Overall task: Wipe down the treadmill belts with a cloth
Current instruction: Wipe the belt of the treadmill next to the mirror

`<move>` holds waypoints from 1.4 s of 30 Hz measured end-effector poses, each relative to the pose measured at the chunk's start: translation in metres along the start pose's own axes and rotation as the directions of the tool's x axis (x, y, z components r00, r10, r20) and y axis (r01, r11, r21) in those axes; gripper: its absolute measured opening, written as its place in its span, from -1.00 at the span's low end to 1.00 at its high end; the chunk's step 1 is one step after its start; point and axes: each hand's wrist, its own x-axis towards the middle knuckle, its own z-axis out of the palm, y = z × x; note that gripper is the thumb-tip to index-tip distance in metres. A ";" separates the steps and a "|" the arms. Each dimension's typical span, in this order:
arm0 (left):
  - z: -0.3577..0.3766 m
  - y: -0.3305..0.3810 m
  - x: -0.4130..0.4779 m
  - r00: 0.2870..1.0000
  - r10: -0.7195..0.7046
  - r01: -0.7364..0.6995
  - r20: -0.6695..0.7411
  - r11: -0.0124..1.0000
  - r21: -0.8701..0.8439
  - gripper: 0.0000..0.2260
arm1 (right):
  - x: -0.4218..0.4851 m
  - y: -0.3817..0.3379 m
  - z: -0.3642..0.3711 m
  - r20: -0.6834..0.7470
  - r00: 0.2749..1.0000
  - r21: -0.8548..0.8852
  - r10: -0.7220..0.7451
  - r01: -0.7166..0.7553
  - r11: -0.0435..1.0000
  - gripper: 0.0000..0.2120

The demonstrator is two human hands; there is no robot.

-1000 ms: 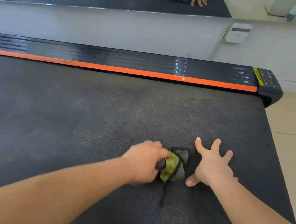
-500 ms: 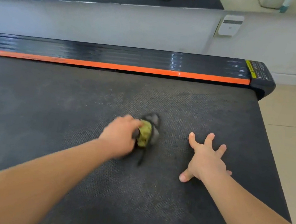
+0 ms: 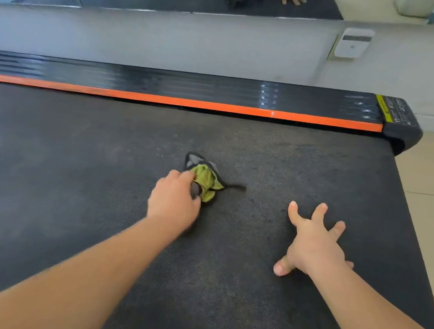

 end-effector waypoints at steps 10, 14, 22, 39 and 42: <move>-0.004 0.014 -0.012 0.902 0.405 -0.421 0.151 0.903 0.088 -0.62 | 0.003 0.000 0.000 -0.007 1.000 -0.001 -0.023 0.023 1.000 0.43; -0.001 0.053 -0.018 0.996 -0.056 0.056 0.076 0.998 -0.003 -0.63 | 0.003 -0.001 0.000 -0.005 1.000 -0.012 -0.011 0.011 1.000 0.45; -0.020 0.096 -0.065 0.884 0.185 0.174 0.429 0.722 -0.670 -0.48 | -0.013 0.006 0.001 -0.072 0.996 0.112 -0.044 0.052 0.992 0.40; -0.005 0.044 -0.082 0.772 -0.009 -0.210 0.636 0.940 0.269 0.32 | -0.073 0.004 0.052 -0.300 0.833 0.027 -0.465 0.494 0.869 0.04; -0.005 0.037 -0.083 0.766 0.012 -0.228 0.643 0.940 0.254 0.29 | -0.054 -0.007 0.061 -0.387 0.740 -0.281 -0.550 0.473 0.835 -0.05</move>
